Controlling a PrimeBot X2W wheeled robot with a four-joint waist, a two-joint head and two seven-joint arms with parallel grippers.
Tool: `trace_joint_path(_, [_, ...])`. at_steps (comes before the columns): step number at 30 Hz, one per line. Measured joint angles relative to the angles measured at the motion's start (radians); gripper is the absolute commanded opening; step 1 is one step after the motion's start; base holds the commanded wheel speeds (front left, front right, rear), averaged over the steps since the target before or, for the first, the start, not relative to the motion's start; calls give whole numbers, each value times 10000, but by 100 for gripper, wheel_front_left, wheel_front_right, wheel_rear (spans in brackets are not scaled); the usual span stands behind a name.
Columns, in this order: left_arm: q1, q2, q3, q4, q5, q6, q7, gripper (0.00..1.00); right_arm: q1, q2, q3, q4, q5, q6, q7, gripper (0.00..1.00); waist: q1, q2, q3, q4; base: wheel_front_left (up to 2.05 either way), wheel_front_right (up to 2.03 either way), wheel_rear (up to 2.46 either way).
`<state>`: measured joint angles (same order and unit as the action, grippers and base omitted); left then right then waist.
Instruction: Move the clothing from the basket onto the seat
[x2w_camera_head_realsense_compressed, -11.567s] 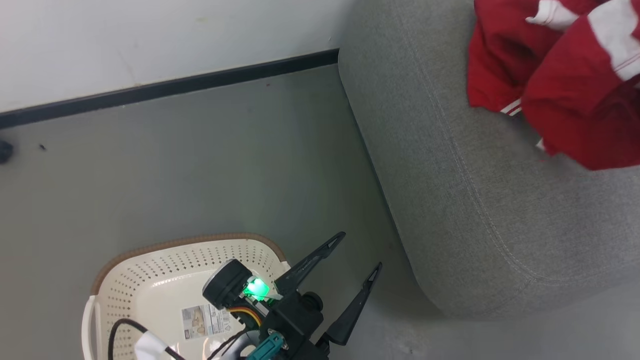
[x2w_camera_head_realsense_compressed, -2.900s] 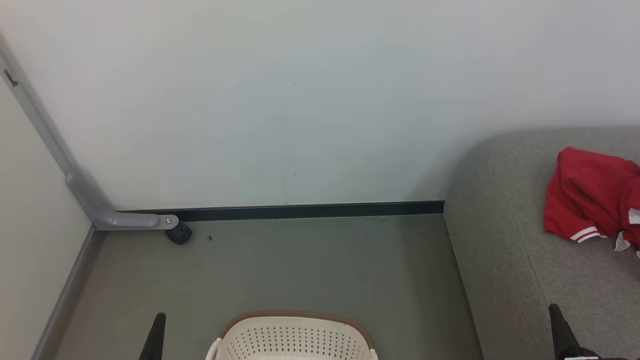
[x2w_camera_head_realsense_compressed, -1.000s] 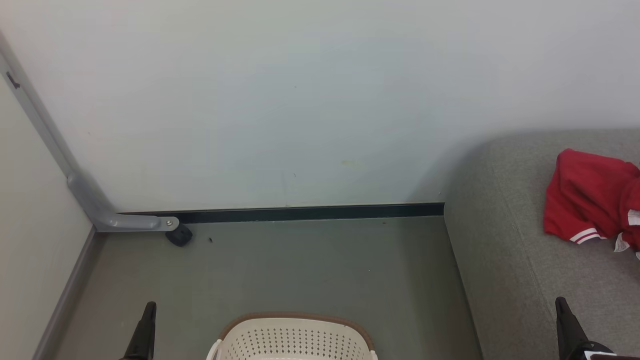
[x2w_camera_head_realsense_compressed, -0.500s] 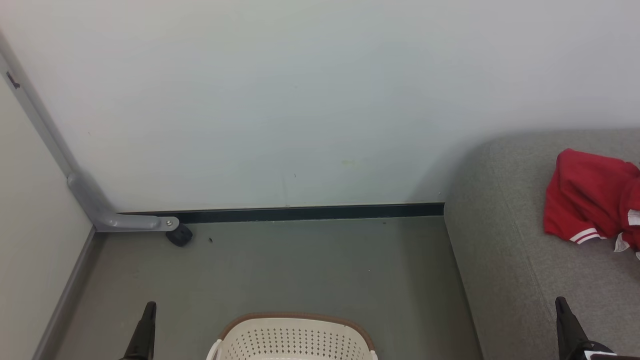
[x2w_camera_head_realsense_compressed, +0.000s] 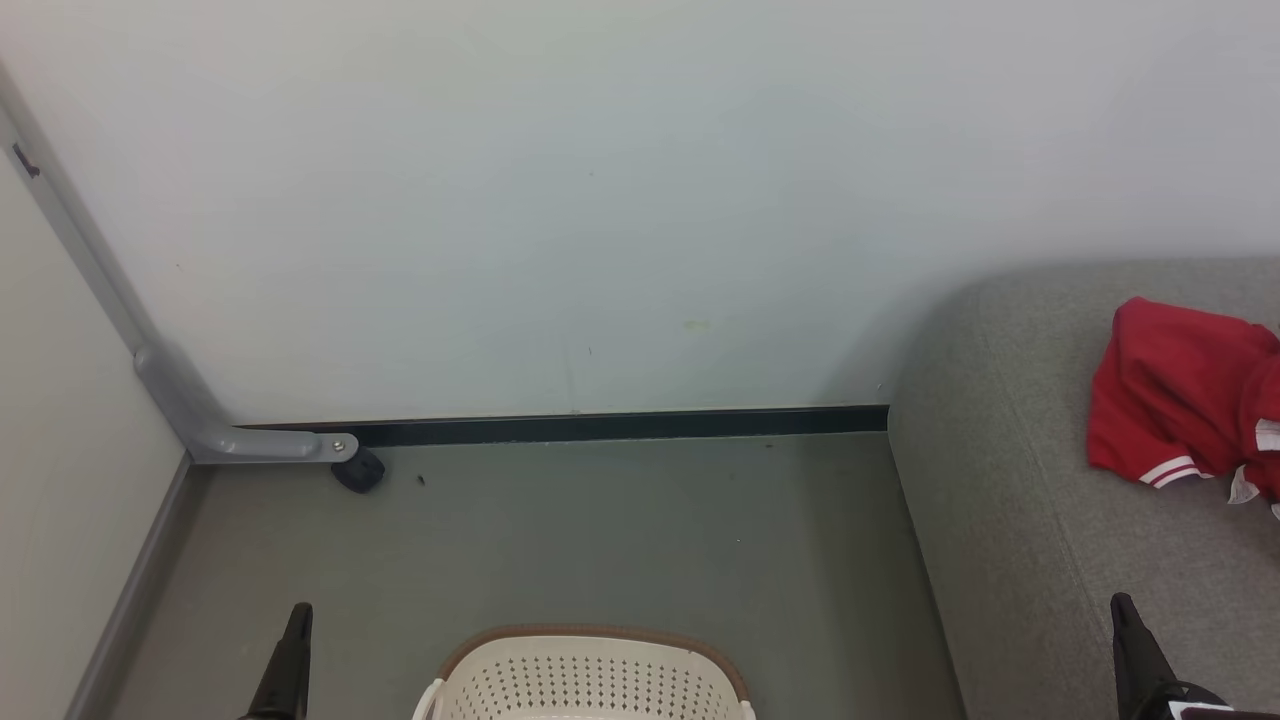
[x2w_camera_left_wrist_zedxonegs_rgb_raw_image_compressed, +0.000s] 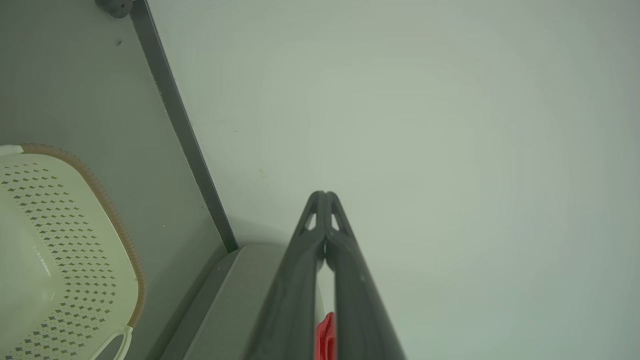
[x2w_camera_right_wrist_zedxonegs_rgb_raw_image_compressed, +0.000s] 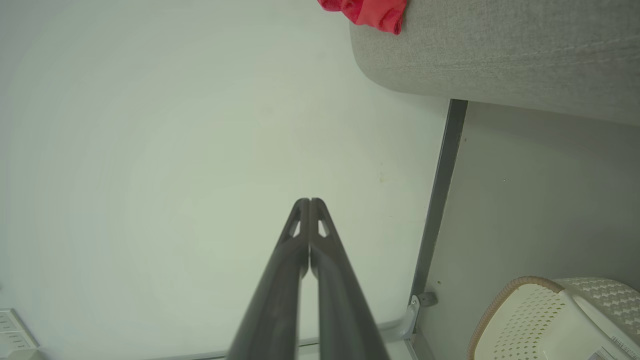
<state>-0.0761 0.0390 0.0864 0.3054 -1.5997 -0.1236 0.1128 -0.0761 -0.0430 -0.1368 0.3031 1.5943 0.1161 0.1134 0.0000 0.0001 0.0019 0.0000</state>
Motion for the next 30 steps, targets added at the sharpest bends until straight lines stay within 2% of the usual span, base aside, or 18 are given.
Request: trace_joint_path(30, [0,0,0,-17,-2,0,0,0,0,0,0,-8,12,0,0,0,0,0,0,0,0,0,0])
